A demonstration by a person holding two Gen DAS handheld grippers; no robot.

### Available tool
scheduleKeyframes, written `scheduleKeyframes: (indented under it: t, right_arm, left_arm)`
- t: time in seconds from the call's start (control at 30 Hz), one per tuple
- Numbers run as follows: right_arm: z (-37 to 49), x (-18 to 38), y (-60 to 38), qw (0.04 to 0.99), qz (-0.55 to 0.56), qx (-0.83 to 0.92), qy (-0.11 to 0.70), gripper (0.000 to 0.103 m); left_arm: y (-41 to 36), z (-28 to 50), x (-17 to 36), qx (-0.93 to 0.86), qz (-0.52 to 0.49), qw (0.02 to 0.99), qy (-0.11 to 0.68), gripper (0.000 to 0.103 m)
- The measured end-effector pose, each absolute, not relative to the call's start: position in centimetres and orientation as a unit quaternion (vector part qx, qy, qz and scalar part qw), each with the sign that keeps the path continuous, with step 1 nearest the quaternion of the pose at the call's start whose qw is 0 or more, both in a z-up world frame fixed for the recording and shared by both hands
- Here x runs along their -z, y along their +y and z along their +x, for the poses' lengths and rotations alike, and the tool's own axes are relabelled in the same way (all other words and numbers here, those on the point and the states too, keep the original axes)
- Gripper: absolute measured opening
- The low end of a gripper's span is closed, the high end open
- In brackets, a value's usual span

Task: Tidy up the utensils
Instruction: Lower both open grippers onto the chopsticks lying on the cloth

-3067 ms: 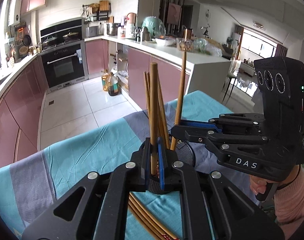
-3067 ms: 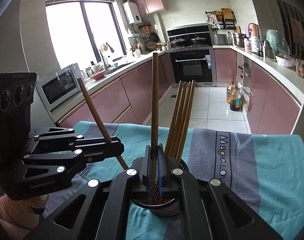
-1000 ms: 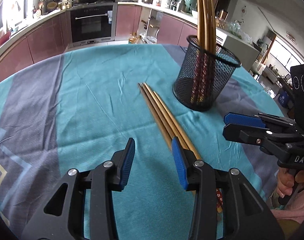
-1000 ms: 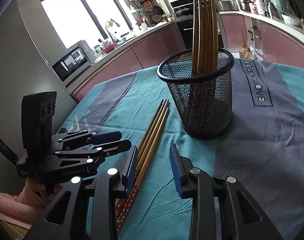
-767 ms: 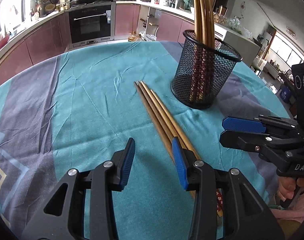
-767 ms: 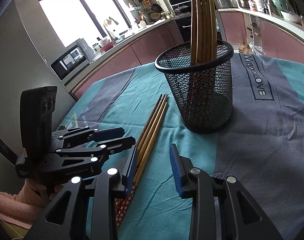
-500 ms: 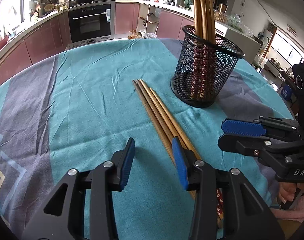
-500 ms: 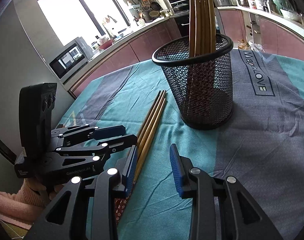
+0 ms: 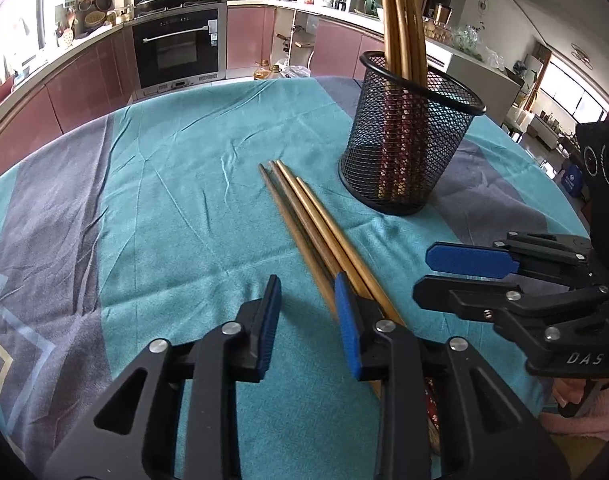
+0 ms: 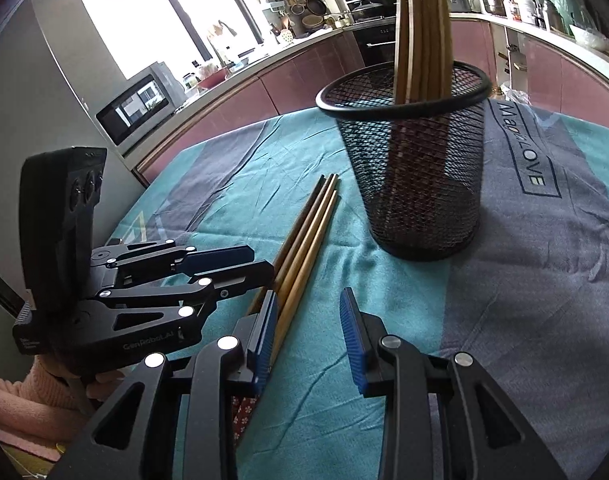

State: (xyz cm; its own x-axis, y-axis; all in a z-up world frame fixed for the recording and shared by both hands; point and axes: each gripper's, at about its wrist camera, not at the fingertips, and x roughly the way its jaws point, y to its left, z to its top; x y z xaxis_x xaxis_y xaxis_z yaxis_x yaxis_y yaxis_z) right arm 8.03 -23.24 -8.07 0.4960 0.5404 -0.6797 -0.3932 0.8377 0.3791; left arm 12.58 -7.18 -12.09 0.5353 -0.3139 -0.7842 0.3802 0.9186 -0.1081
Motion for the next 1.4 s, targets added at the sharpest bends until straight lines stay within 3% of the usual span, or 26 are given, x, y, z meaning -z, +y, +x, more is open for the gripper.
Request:
scheduleKeyframes:
  t: [0.57,1.4]
  right_arm:
    - [8.7,8.9,-21.2,0.864,0.035,-0.253,0.434,0.029]
    - [8.9,9.0,-21.3,0.867,0.011,-0.237,0.437,0.019]
  left_arm:
    - [-5.7,12.7,12.4,0.190,0.019,0.874,0.447,0.023]
    - [-7.7,14.5,12.4,0.191,0.044,0.871,0.451,0.029]
